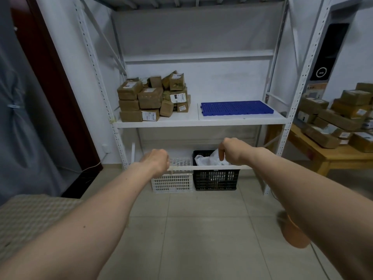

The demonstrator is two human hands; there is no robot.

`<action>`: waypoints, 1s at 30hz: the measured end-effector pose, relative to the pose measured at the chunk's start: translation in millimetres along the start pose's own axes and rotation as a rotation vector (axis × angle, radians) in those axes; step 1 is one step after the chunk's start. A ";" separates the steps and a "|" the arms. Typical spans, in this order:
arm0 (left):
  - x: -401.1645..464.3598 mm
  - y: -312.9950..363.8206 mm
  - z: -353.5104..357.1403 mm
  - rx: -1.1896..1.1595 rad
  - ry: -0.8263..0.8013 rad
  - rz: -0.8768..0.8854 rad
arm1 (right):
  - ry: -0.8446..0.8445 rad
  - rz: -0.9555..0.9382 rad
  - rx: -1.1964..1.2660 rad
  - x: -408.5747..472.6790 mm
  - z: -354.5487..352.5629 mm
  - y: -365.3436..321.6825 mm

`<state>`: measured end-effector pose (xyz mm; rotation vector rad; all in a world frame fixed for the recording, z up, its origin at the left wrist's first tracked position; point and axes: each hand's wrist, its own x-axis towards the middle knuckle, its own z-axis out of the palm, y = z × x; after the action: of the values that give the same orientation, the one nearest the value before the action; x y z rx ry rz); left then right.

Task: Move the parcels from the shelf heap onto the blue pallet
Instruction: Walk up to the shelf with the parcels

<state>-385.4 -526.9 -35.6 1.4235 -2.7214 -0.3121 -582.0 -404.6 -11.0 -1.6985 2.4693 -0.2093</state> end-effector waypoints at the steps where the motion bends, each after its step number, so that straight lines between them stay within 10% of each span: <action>1: 9.3 -1.9 -0.8 -0.015 -0.002 -0.004 | 0.006 0.000 0.002 12.1 0.9 1.4; 30: 387.8 52.6 10.4 0.023 -0.080 -0.055 | -0.137 -0.015 -0.022 380.6 -15.7 164.8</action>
<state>-651.8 -813.3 -52.6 1.5264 -2.7602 -0.3493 -870.7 -701.3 -40.0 -1.6798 2.3693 -0.0651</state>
